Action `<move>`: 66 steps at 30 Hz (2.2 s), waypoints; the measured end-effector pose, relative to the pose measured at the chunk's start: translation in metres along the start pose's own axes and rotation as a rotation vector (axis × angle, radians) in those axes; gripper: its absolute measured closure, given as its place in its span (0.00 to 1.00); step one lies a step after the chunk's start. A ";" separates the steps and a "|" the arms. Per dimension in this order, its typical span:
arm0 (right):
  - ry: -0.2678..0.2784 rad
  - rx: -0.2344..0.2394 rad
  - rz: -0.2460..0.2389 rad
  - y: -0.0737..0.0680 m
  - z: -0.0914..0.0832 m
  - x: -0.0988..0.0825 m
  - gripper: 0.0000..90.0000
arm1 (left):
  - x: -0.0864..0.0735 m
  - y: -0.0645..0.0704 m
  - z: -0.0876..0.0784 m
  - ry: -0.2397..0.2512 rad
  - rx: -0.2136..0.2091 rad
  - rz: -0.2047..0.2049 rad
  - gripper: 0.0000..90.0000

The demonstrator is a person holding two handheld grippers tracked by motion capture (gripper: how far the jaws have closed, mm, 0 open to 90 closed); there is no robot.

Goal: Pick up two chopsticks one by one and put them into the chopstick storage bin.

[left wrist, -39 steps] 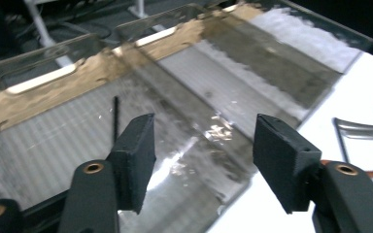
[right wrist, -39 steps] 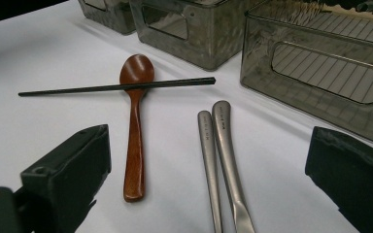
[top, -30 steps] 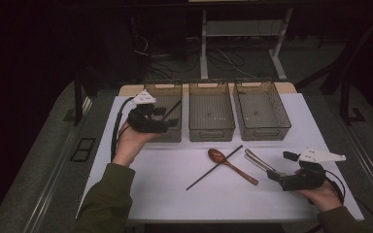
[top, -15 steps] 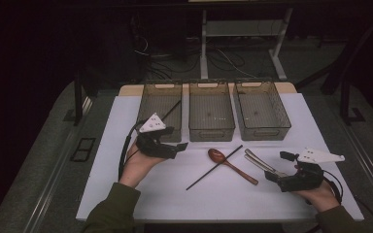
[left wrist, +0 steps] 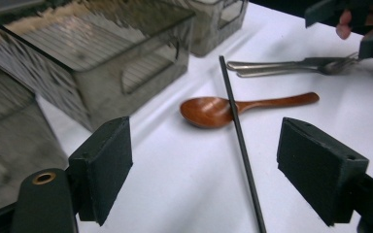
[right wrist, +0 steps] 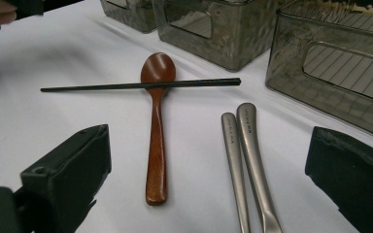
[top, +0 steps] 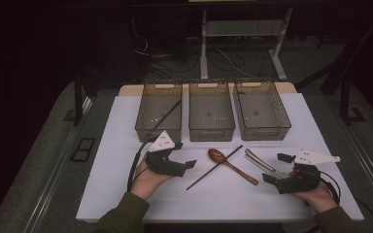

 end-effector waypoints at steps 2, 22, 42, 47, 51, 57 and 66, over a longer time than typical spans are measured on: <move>-0.001 -0.004 0.000 0.000 0.000 0.000 0.02 | -0.005 0.003 0.004 0.000 -0.008 0.007 0.24; -0.011 -0.005 -0.003 0.000 0.000 -0.001 0.02 | -0.020 0.022 0.042 -0.095 -0.090 -0.012 0.57; -0.008 -0.010 -0.001 0.001 0.000 -0.001 0.02 | -0.030 0.034 0.062 -0.191 -0.049 0.034 0.79; -0.008 -0.009 -0.003 0.001 -0.001 -0.001 0.02 | -0.030 0.034 0.062 -0.191 -0.020 0.035 0.88; -0.007 -0.010 -0.003 0.001 -0.001 -0.001 0.02 | -0.030 0.033 0.062 -0.194 -0.010 0.031 0.93; -0.008 -0.012 -0.003 0.001 0.000 -0.001 0.02 | -0.030 0.033 0.062 -0.196 -0.002 0.024 0.95; -0.006 -0.011 -0.007 0.001 -0.001 -0.001 0.02 | -0.028 0.034 0.062 -0.205 -0.009 0.026 0.95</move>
Point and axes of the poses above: each handheld gripper's, and its own axes: z roughly forward along the jaws, x roughly out of its top, y roughly to its right, the point moved 4 cm from there along z, roughly forward along the jaws, and after that the axes turned 1 degree about -y, right-handed, at the moved point
